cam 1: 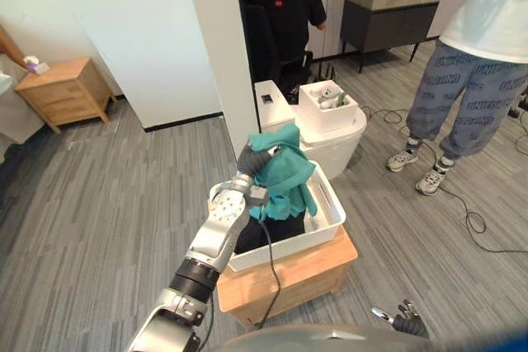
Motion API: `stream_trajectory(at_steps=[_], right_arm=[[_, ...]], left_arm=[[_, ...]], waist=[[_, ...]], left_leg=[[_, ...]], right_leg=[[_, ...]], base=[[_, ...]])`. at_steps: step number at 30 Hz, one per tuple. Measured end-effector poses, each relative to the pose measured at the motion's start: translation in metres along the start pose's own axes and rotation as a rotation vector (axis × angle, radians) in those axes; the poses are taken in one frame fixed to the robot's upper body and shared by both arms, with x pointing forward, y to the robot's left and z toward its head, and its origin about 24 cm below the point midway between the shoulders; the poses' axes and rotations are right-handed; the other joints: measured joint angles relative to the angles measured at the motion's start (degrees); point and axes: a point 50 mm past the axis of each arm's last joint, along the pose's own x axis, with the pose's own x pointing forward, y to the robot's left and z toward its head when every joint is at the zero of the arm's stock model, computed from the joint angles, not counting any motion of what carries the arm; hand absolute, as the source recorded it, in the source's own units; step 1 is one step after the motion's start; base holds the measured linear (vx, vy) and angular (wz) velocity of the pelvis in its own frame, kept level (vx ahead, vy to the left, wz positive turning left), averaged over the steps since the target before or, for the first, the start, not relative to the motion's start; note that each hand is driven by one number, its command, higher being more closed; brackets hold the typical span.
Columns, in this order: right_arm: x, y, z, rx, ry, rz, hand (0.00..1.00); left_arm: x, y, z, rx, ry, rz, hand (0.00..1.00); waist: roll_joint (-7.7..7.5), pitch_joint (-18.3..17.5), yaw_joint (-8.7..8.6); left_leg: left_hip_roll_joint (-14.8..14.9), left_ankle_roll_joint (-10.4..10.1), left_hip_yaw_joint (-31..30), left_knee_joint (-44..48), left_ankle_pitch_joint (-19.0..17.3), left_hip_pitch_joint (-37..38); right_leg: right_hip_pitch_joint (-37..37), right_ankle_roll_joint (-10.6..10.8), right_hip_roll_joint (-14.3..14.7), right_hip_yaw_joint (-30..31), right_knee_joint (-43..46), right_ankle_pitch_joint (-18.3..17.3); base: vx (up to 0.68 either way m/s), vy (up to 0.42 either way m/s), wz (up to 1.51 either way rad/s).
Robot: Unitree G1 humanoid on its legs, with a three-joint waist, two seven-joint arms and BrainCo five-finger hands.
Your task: Tidy the bed and pick cloth on bed and put in laundry
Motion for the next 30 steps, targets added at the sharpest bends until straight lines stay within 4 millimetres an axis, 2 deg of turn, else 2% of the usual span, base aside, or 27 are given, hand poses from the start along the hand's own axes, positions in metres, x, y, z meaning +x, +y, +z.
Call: stream_trajectory(at_steps=[1,3,4,6,9,11,15,17,20,21,24,30], right_arm=[[0.002,0.002,0.004,-0.001,-0.009,0.006,0.00],[0.012,0.010,0.025,0.014,-0.057,0.035,0.00],[0.014,0.012,0.031,0.017,-0.069,0.044,0.00],[0.018,0.014,0.038,0.045,-0.077,0.060,0.00],[0.020,0.010,0.035,0.077,-0.057,0.066,0.00],[0.020,0.010,0.031,0.082,-0.050,0.097,0.00],[0.019,0.012,0.034,0.091,-0.087,0.133,0.00],[0.019,0.013,0.038,0.092,-0.109,0.154,0.00],[0.020,0.014,0.039,0.092,-0.113,0.164,0.00],[0.020,0.014,0.039,0.092,-0.114,0.165,0.00],[0.021,0.018,0.042,0.094,-0.121,0.171,0.00],[0.026,0.027,0.061,0.091,-0.169,0.193,0.00]], left_arm=[[0.004,0.003,0.001,0.017,-0.001,0.012,1.00],[0.021,0.019,0.016,0.123,-0.038,0.093,1.00],[0.025,0.024,0.020,0.157,-0.047,0.115,1.00],[0.038,0.038,0.031,0.230,-0.062,0.185,1.00],[0.046,0.048,0.041,0.284,-0.079,0.243,1.00],[0.054,0.059,0.054,0.343,-0.106,0.298,1.00],[0.063,0.065,0.074,0.387,-0.152,0.331,1.00],[0.064,0.064,0.074,0.418,-0.149,0.304,1.00],[0.064,0.065,0.063,0.429,-0.084,0.246,1.00],[0.064,0.064,0.060,0.428,-0.072,0.234,0.00],[0.063,0.057,0.048,0.401,-0.023,0.180,0.00],[0.050,0.061,0.016,0.349,0.077,0.191,0.00]], waist=[[-0.37,0.63,-0.22],[-1.40,4.79,-1.37],[-1.75,5.79,-1.56],[-3.33,8.88,-2.32],[-3.07,10.58,-2.78],[-3.26,12.14,-2.86],[-3.40,13.66,-2.93],[-3.48,14.72,-2.91],[-3.44,15.43,-2.78],[-3.41,15.65,-2.82],[-3.43,16.25,-2.79],[-3.18,16.38,-2.80]], left_leg=[[-0.03,0.06,-0.04,0.00,0.24,-1.21],[-0.13,0.48,-0.35,0.01,1.86,-4.89],[-0.19,0.72,-0.38,0.01,2.22,-5.65],[-0.90,0.97,-0.43,0.03,3.11,-7.30],[-1.40,1.69,-0.41,0.08,3.66,-8.64],[-1.58,1.69,-0.20,0.39,3.67,-9.11],[-1.46,1.69,-0.16,0.33,3.65,-10.52],[-1.47,1.67,0.05,0.08,3.58,-11.00],[-1.55,1.75,1.19,0.06,3.24,-11.03],[-1.58,1.77,1.25,0.06,3.23,-10.94],[-1.61,1.80,1.25,0.07,3.23,-10.94],[-1.70,1.87,1.04,0.39,3.33,-9.60]], right_leg=[[-1.24,0.16,0.02,0.28,0.01,0.11],[-4.61,0.97,-0.01,0.51,-0.18,0.87],[-5.44,1.17,-0.05,0.60,-0.23,1.18],[-7.20,0.78,-0.54,1.07,-0.32,3.89],[-8.56,0.12,-0.92,1.25,-0.31,4.82],[-9.15,0.10,-1.01,1.89,-0.27,4.84],[-10.80,0.10,-0.90,2.33,0.32,4.84],[-11.50,0.11,-0.90,2.75,0.66,4.79],[-12.02,0.11,-0.93,3.62,0.90,4.73],[-12.03,0.15,-0.95,3.69,0.98,4.70],[-12.05,0.23,-0.99,3.70,1.02,4.65],[-10.72,0.28,-1.11,2.42,1.02,4.31]], base=[[-0.06,-0.039,-0.02],[-0.08,-0.038,0.01],[-0.05,-0.022,0.02],[0.00,0.000,0.00],[0.05,0.037,-0.02],[0.07,0.041,-0.06],[0.02,0.005,-0.02],[-0.02,-0.009,-0.06],[-0.01,-0.004,-0.10],[0.00,-0.006,-0.06],[0.00,0.000,0.00],[0.04,-0.008,0.02]])
